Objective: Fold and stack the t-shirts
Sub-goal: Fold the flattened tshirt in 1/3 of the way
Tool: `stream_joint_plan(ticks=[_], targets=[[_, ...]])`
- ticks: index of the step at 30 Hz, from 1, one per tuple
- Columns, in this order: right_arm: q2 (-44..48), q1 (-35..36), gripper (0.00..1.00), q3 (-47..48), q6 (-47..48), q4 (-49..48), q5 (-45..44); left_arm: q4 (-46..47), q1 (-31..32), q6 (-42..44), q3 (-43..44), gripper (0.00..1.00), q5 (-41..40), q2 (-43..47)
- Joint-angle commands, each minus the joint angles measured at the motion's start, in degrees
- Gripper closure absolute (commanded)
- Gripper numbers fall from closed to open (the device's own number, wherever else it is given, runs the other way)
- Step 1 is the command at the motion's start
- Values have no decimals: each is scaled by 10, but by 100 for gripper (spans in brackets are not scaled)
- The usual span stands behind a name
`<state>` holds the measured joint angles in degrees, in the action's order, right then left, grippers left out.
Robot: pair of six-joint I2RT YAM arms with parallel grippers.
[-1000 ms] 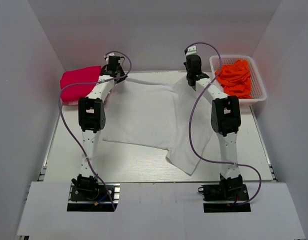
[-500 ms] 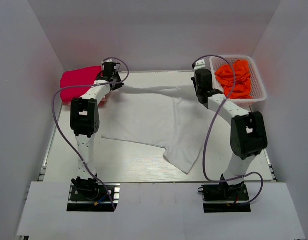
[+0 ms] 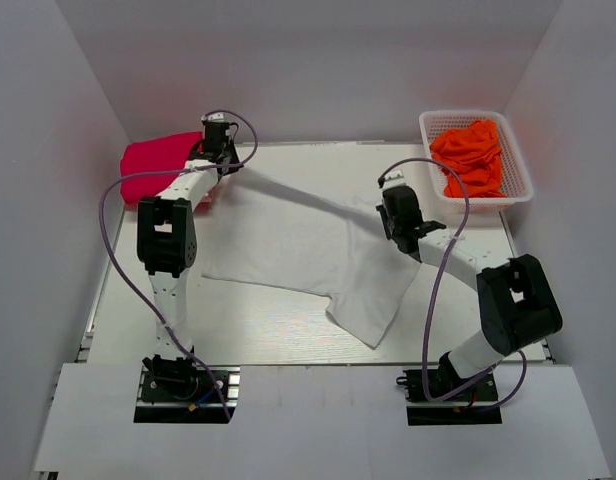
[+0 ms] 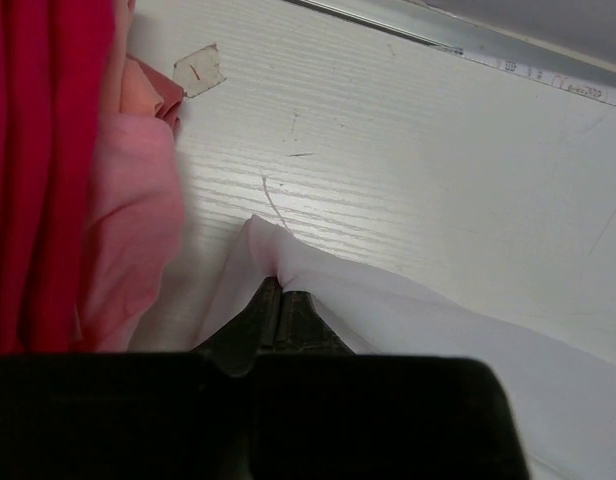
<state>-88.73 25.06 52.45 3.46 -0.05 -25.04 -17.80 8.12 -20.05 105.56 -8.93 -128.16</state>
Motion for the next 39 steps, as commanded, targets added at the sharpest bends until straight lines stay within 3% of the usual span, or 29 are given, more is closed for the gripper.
stream_joint_plan(ticks=[1, 3, 5, 6, 8, 9, 11, 12, 14, 15, 18, 22, 29, 30, 36, 39], targets=[[28, 13, 100, -20, -47, -3, 14, -14, -8, 13, 4, 100, -19, 48], [29, 17, 96, -38, -59, 0, 17, -43, -8, 4, 4, 91, -40, 48], [29, 20, 81, -44, -71, 21, 52, -99, -8, -20, 12, 65, -56, 48], [31, 21, 78, -45, -77, 43, 58, -121, -8, -20, 24, 29, -68, 48], [41, 26, 74, -31, -97, 77, 104, -178, -8, -33, 37, 21, -86, 56], [55, 25, 70, -31, -98, 89, 113, -186, -8, -33, 37, 10, -91, 65], [81, 25, 57, -28, -99, 102, 137, -193, -8, -33, 31, 0, -96, 100], [108, 23, 33, -30, -97, 103, 137, -188, -8, -28, 16, 0, -96, 113], [120, 23, 12, -26, -90, 98, 141, -188, -8, -23, 11, 0, -80, 137], [123, 20, 10, -23, -88, 97, 144, -182, -3, -23, 16, 0, -67, 137], [94, 19, 10, 21, -86, 93, 149, -181, 8, -3, 47, 0, -13, 124], [-15, 17, 10, 122, -112, 123, 194, -163, 8, -3, 97, 0, 125, 69], [-155, 7, 10, 230, -149, 66, 232, -95, 13, -21, 147, 0, 229, -23], [-165, 7, 10, 244, -147, 59, 268, -86, 19, -27, 153, 0, 258, -36], [-255, 13, 10, 288, -124, 21, 321, -104, 30, -27, 248, 0, 273, -141], [-256, 18, 11, 275, -111, 17, 374, -127, 30, -19, 235, 0, 247, -134]])
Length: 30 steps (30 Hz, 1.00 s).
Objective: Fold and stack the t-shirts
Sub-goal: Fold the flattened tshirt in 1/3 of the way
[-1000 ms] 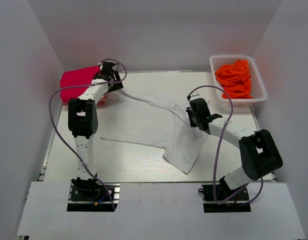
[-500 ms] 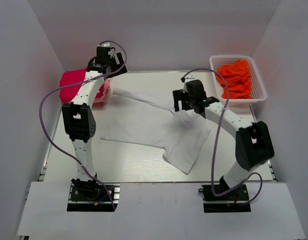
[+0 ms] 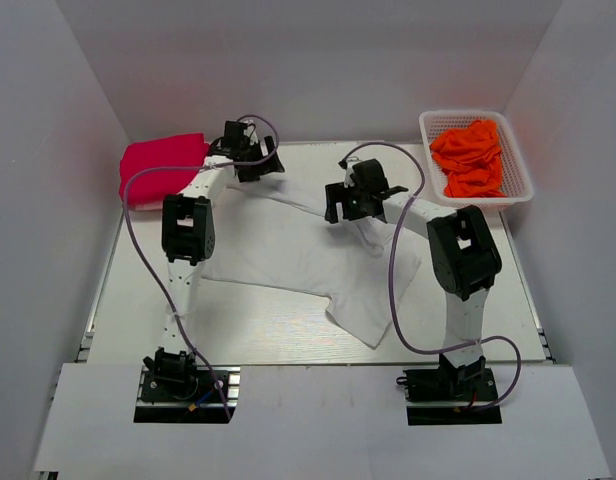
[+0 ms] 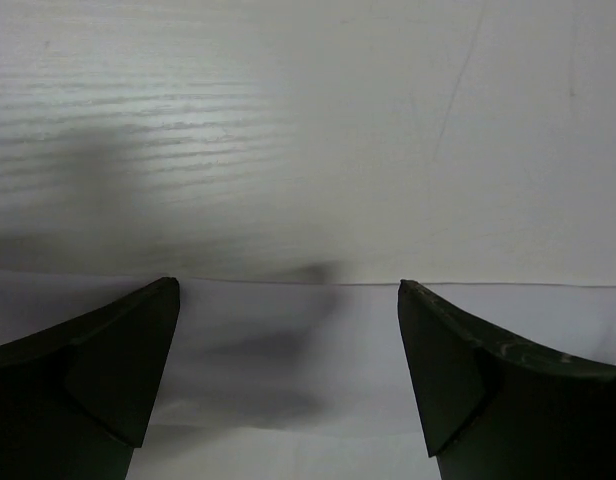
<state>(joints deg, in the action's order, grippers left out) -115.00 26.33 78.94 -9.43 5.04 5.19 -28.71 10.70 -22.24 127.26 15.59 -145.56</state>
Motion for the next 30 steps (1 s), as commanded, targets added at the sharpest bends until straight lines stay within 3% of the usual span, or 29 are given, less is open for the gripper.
stream_joint_plan(ticks=[1, 6, 10, 16, 20, 24, 30], targets=[[11, 8, 13, 7, 19, -34, 86, -27, 5, 9, -15, 0, -13, 51], [58, 27, 17, -45, 20, -20, 186, -36, 5, 15, -139, 0, -92, 120], [97, 36, 19, -95, 4, -21, 206, -97, -1, 4, -144, 0, -117, 127], [144, 32, 17, -105, -7, -14, 150, -110, -1, -1, -156, 0, -155, 161], [166, 25, 15, -88, -64, 6, 41, -115, 5, -1, -149, 0, -175, 196], [146, 3, 13, -51, -138, 99, -95, -81, 5, -1, -212, 0, -152, 239], [102, -28, 13, -60, -185, 132, -60, -54, 5, -6, -287, 0, -150, 254]])
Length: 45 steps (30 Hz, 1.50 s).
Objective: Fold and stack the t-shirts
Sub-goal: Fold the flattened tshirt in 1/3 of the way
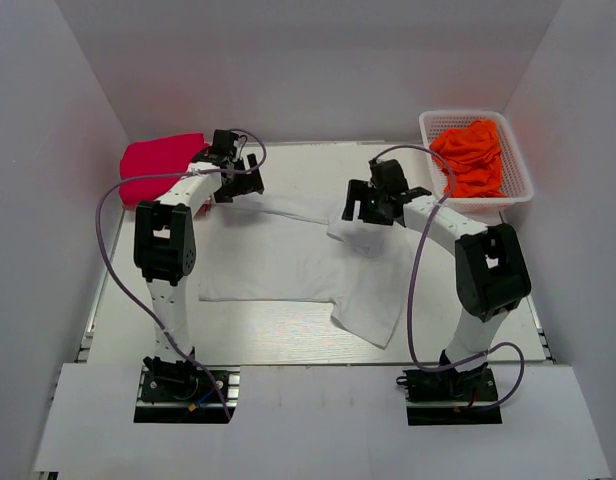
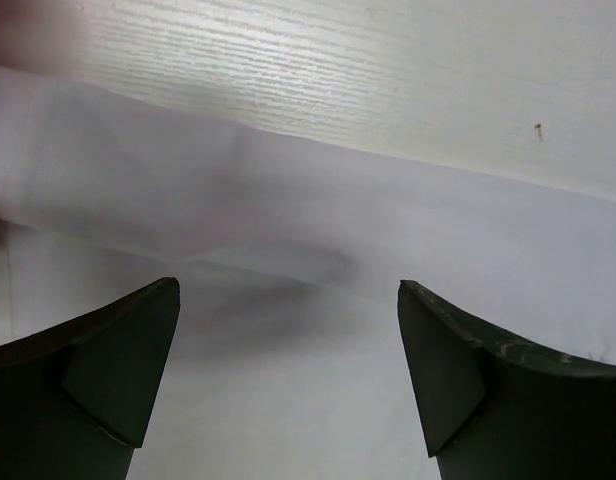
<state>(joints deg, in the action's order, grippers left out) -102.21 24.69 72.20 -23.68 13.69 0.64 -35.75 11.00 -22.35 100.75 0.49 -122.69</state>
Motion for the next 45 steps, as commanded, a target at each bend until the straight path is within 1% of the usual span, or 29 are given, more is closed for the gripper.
stream_joint_plan(ticks=[1, 2, 7, 9, 10, 14, 15, 18, 21, 22, 26, 27, 29, 32, 34, 37, 39, 40, 41, 42, 43, 45], targets=[[-33, -14, 13, 8, -46, 48, -13, 16, 2, -12, -27, 0, -5, 25], [-44, -16, 13, 10, -44, 49, 7, 33, 2, -12, -39, 0, -5, 25], [-49, -31, 13, -9, -26, 48, 5, 33, 2, -12, -34, 0, -10, 19], [-59, -37, 13, -18, -22, 57, 5, 33, 2, -12, -34, 0, -10, 37], [-65, -46, 13, -20, -25, 59, 4, 33, 2, -12, -39, 0, 5, 46], [-81, -75, 13, -37, -28, 76, -4, 44, 2, -2, -44, 0, 37, 90], [-85, -83, 13, -40, -27, 77, -25, 52, 2, -2, -44, 0, 42, 103], [-94, -105, 13, -36, -15, 86, -46, 63, 2, 4, -26, 0, 27, 103], [-102, -112, 13, -11, 27, 96, -56, 50, 2, 4, 19, 0, 27, 72], [-105, -112, 13, 9, 48, 99, -56, 50, 2, 4, 29, 0, 27, 50], [-103, -108, 13, 26, 91, 96, -53, 66, 2, -3, 56, 0, 35, 6], [-102, -106, 13, 29, 93, 96, -50, 66, 2, -3, 74, 0, 42, -16], [-100, -108, 14, 32, 105, 97, -58, 71, 2, -3, 96, 0, 58, -35], [-98, -108, 14, 29, 105, 97, -60, 81, 7, -3, 122, 0, 58, -65], [-95, -111, 14, 24, 97, 92, -65, 61, 7, -3, 127, 0, 50, -78], [-94, -111, 14, 22, 87, 96, -75, 51, 7, -3, 101, 0, 50, -78], [-96, -111, 14, 23, 82, 99, -78, 45, 7, -8, 47, 0, 43, -48], [-97, -112, 14, 22, 78, 100, -82, 56, 7, -9, -4, 0, 36, -33], [-96, -111, 14, 20, 76, 101, -81, 64, 7, -15, -33, 0, 27, -15], [-96, -112, 14, 19, 67, 101, -85, 70, 7, -15, -59, 0, 22, 21], [-95, -114, 14, 18, 65, 101, -86, 77, 7, -20, -106, 0, 15, 38], [-98, -114, 14, 14, 57, 103, -86, 103, 7, -25, -149, 0, 10, 75]])
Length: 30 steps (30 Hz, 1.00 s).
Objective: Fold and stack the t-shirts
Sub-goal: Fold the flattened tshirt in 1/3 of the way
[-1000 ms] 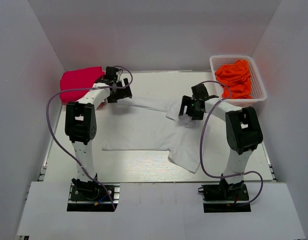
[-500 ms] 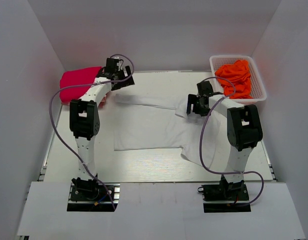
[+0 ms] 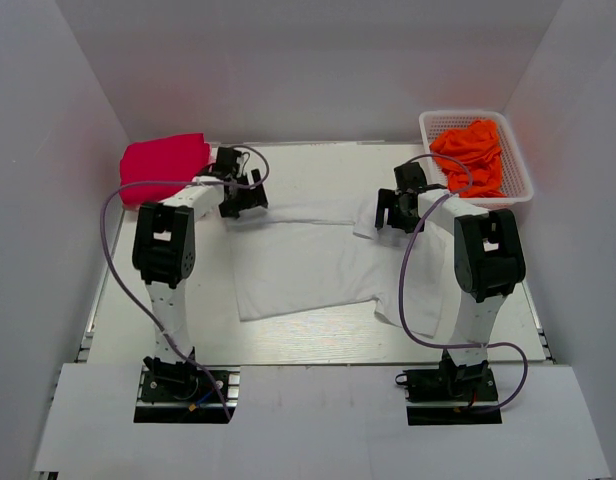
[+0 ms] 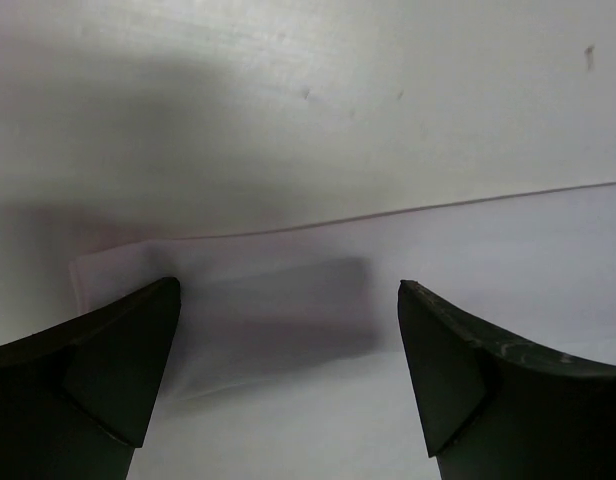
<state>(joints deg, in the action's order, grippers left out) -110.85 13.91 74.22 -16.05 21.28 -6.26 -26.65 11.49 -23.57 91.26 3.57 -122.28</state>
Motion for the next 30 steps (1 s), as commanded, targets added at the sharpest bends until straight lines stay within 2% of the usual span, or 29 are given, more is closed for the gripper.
stream_joint_plan(ticks=[1, 8, 16, 22, 26, 30], targets=[[-12, -6, 14, -9, -20, 28, -16, 19, 2, -13, -84, 0, -21, 78], [-5, -11, 11, -15, -14, 27, -19, -10, 2, -38, -93, 0, -52, 61], [12, -14, 11, 4, -21, 20, -31, -22, 2, -38, -169, 0, -109, 123], [32, -11, 11, -1, 1, 13, -24, -29, 2, -53, -201, 0, -130, 123], [67, -5, 11, -29, 35, -22, -4, -16, 2, -53, -193, 0, -118, 115], [50, -3, 11, -21, 65, -30, 7, -10, 2, -47, -132, 0, -113, 62]])
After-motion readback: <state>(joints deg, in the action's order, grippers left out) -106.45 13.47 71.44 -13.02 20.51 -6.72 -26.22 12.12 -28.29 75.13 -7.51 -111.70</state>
